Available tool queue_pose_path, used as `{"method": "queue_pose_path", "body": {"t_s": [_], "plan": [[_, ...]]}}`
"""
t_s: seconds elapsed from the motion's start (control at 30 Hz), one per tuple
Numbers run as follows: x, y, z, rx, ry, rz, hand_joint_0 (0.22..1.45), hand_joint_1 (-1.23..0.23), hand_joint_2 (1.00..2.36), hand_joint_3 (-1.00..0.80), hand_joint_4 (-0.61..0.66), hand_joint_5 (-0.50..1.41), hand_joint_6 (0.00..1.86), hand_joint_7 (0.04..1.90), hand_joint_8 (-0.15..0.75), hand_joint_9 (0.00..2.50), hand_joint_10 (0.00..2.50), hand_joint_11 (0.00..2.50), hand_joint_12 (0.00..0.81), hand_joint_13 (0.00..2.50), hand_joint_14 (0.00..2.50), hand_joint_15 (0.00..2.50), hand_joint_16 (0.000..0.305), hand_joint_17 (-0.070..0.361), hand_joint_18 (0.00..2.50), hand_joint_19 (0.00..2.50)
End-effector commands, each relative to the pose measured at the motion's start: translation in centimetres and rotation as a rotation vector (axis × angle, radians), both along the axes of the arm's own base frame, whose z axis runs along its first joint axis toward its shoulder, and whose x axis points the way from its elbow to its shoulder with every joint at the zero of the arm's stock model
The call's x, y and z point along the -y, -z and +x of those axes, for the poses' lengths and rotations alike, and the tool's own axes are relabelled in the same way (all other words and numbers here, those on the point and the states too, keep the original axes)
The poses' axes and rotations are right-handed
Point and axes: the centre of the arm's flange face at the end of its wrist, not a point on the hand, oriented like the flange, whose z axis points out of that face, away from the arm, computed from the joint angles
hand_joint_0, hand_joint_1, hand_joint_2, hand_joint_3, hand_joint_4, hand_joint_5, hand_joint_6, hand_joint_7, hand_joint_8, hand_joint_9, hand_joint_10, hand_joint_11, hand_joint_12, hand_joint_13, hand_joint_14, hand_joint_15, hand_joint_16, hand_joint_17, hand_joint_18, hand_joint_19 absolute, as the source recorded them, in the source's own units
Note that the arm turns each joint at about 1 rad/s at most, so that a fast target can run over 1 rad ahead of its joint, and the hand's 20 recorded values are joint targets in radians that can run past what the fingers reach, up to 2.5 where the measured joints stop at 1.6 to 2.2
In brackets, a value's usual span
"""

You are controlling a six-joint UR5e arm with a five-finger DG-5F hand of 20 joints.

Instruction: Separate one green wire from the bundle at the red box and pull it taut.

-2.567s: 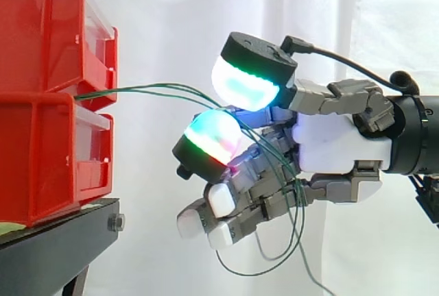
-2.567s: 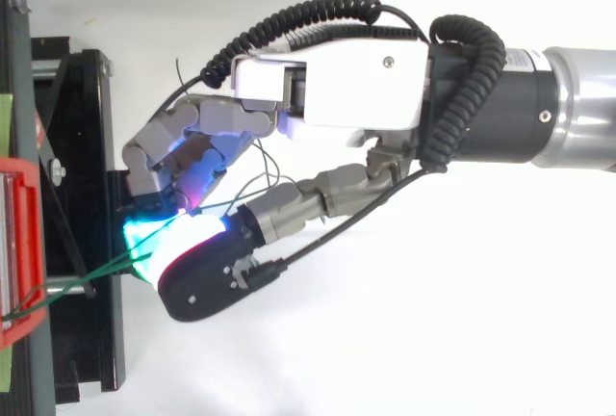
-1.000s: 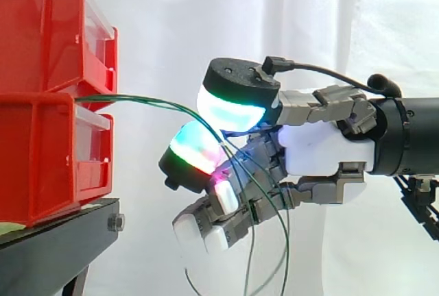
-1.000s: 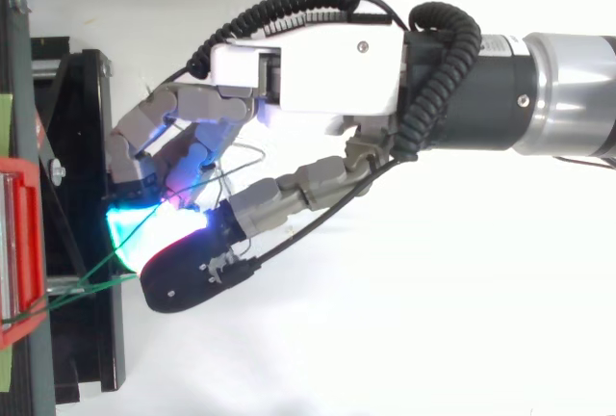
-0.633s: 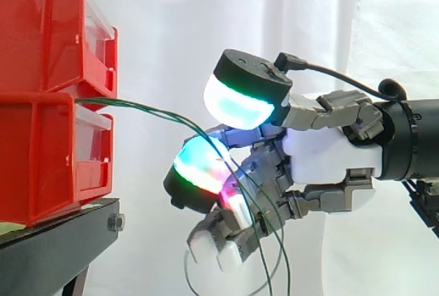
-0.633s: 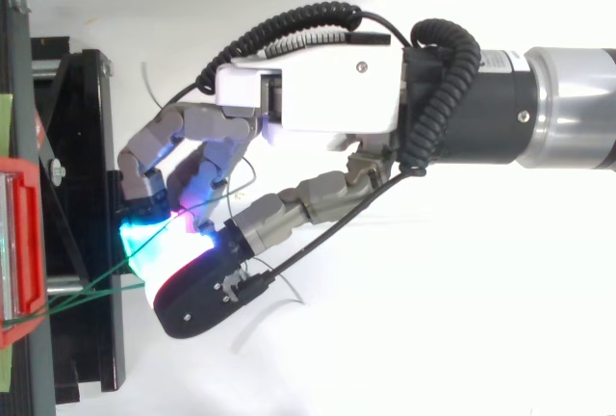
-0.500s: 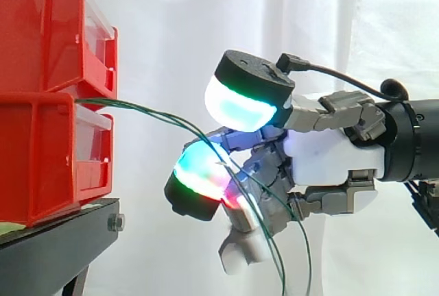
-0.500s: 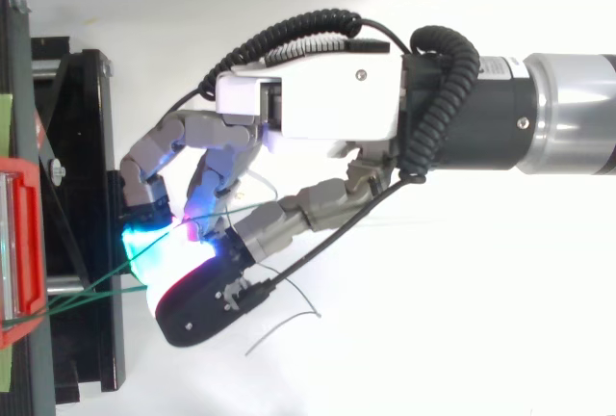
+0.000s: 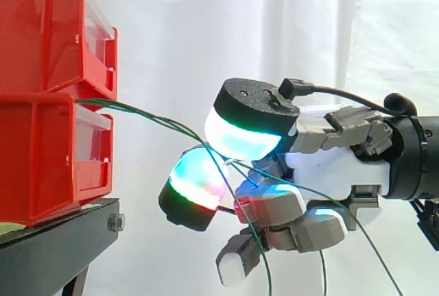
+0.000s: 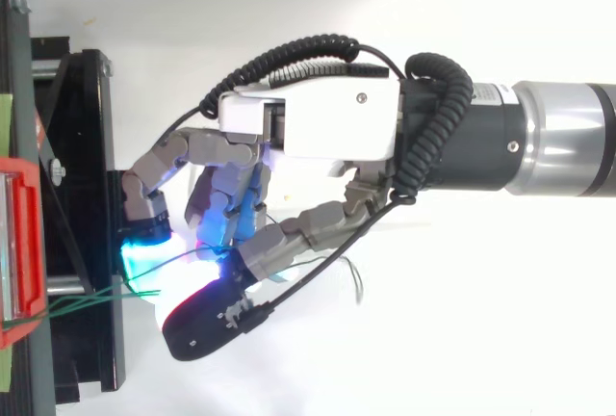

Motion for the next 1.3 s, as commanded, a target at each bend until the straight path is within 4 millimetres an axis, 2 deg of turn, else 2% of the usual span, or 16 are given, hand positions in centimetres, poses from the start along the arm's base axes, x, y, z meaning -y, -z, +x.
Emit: {"method": "queue_pose_path", "body": {"t_s": [0.0, 0.3, 0.5, 0.53, 0.7, 0.8, 0.97, 1.03, 1.13, 1.2, 1.27], "plan": [[-0.1, -0.2, 0.1, 0.005, -0.001, 0.004, 0.63, -0.64, 1.01, -0.37, 0.2, -0.2, 0.79, 1.0, 0.302, 1.33, 0.02, 1.39, 0.371, 1.54, 0.02, 1.21, 0.062, 0.14, 0.82, 0.43], [-0.1, -1.1, 0.4, 0.016, -0.004, 0.005, 0.66, -0.71, 1.02, -0.32, 0.15, -0.21, 0.83, 1.01, 0.291, 1.36, 0.02, 1.54, 0.39, 1.46, 0.02, 1.18, 0.062, 0.138, 0.8, 0.42], [-0.4, -2.2, 0.6, -0.006, -0.027, 0.002, 0.7, -0.81, 1.02, -0.26, 0.17, -0.22, 0.87, 1.01, 0.295, 1.23, 0.01, 1.52, 0.419, 1.23, 0.03, 1.07, 0.062, 0.139, 0.73, 0.39], [-0.4, -2.4, 0.6, -0.016, -0.029, 0.001, 0.72, -0.84, 1.02, -0.27, 0.18, -0.22, 0.87, 0.99, 0.303, 1.15, 0.02, 1.43, 0.435, 1.05, 0.03, 0.92, 0.061, 0.137, 0.7, 0.36], [-0.6, -2.3, 0.4, -0.034, -0.03, -0.001, 0.75, -0.87, 1.02, -0.32, 0.19, -0.22, 0.88, 0.96, 0.324, 0.99, 0.02, 1.18, 0.434, 0.73, 0.02, 0.58, 0.06, 0.135, 0.66, 0.33], [-0.9, -2.4, 0.4, -0.036, -0.033, -0.001, 0.77, -0.9, 1.01, -0.38, 0.2, -0.22, 0.89, 0.99, 0.323, 0.95, 0.02, 1.13, 0.435, 0.61, 0.02, 0.44, 0.06, 0.135, 0.61, 0.31], [-1.2, -2.2, 0.4, -0.038, -0.038, 0.006, 0.79, -0.9, 1.0, -0.48, 0.2, -0.21, 0.9, 0.98, 0.327, 0.96, 0.03, 1.12, 0.433, 0.58, 0.01, 0.4, 0.06, 0.134, 0.58, 0.28], [-1.2, -2.2, 0.4, -0.038, -0.038, 0.006, 0.77, -0.92, 1.0, -0.5, 0.21, -0.2, 0.9, 1.0, 0.326, 0.98, 0.03, 1.13, 0.433, 0.59, 0.02, 0.39, 0.06, 0.134, 0.59, 0.28], [-1.2, -2.2, 0.4, -0.039, -0.041, 0.008, 0.66, -0.9, 1.0, -0.5, 0.21, -0.18, 0.91, 1.01, 0.332, 1.01, 0.03, 1.13, 0.432, 0.61, 0.02, 0.4, 0.059, 0.133, 0.6, 0.3], [-1.2, -2.2, 0.4, -0.041, -0.041, 0.007, 0.62, -0.87, 1.0, -0.5, 0.21, -0.17, 0.9, 1.04, 0.328, 1.03, 0.03, 1.12, 0.432, 0.62, 0.02, 0.41, 0.059, 0.133, 0.6, 0.32], [-1.2, -2.2, 0.4, -0.041, -0.043, 0.009, 0.55, -0.76, 1.0, -0.5, 0.21, -0.16, 0.89, 1.06, 0.337, 1.07, 0.03, 1.09, 0.439, 0.65, 0.02, 0.43, 0.061, 0.137, 0.61, 0.34]]}}
